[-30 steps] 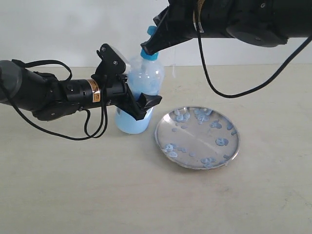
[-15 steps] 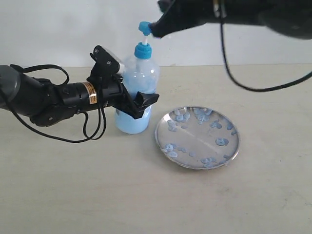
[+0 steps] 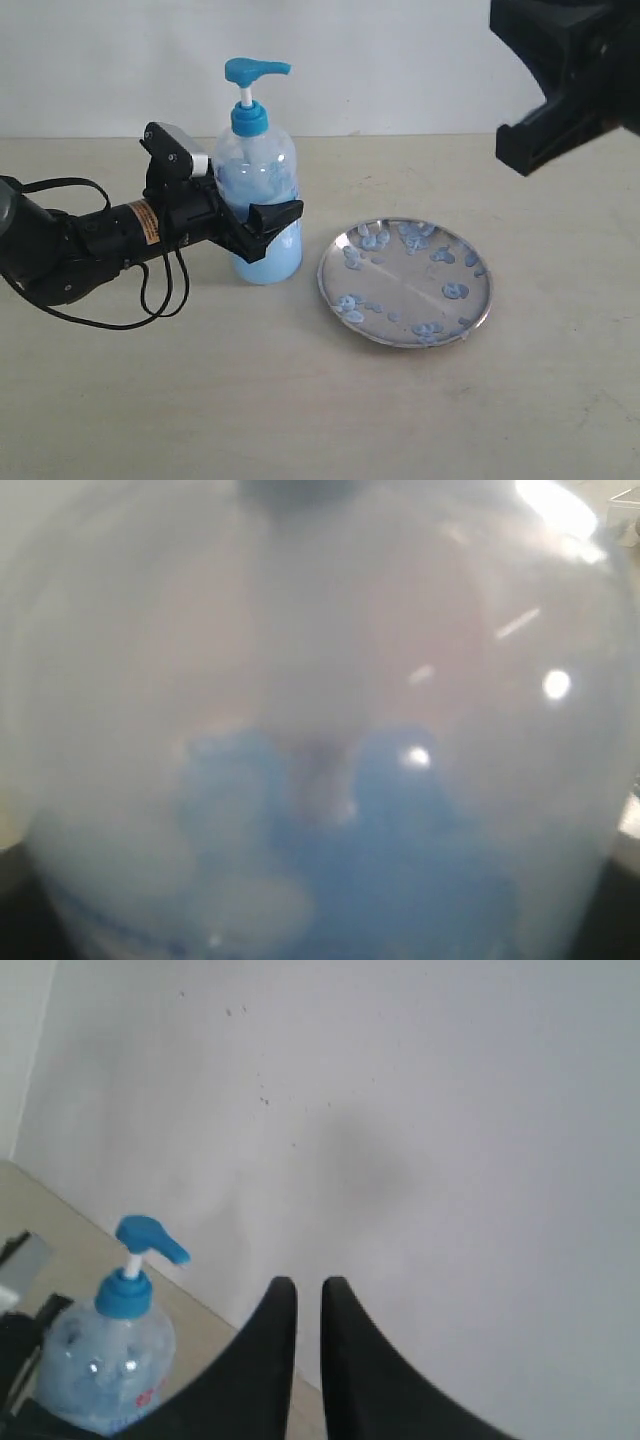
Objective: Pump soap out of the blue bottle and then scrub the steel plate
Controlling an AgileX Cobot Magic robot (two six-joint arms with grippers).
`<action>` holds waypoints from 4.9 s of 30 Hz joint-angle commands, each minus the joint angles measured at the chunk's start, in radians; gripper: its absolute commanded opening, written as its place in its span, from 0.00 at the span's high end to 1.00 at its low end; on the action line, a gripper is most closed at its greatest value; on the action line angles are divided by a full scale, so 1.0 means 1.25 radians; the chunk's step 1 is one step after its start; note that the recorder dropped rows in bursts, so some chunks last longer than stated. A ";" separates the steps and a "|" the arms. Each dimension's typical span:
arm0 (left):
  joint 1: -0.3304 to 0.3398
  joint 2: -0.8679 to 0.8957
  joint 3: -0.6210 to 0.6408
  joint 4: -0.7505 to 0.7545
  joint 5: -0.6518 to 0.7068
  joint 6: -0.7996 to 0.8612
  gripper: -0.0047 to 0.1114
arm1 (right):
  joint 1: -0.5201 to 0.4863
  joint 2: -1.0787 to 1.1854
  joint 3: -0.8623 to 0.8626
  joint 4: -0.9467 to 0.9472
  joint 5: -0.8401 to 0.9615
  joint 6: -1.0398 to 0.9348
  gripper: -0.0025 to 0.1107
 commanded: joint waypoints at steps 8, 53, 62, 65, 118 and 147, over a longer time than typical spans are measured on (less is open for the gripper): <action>-0.001 0.005 0.006 -0.006 0.045 0.021 0.01 | -0.005 -0.016 0.069 0.335 -0.039 -0.259 0.98; 0.001 -1.272 0.677 -0.149 0.690 0.004 0.92 | -0.025 -0.016 0.120 0.404 -0.041 -0.349 0.98; 0.054 -1.392 0.749 -0.589 0.608 0.384 0.92 | -0.023 -0.017 0.145 0.393 -0.218 -0.200 0.98; 0.088 -1.411 0.749 -0.821 0.628 0.574 0.92 | -0.023 -0.017 0.088 0.385 -0.251 0.023 0.98; 0.209 -1.721 0.749 -0.979 0.642 0.606 0.92 | 0.062 0.853 -0.756 0.514 1.339 -0.297 0.98; 0.209 -1.721 0.749 -0.982 1.102 0.606 0.92 | 0.071 0.829 -0.841 0.077 1.260 0.025 0.98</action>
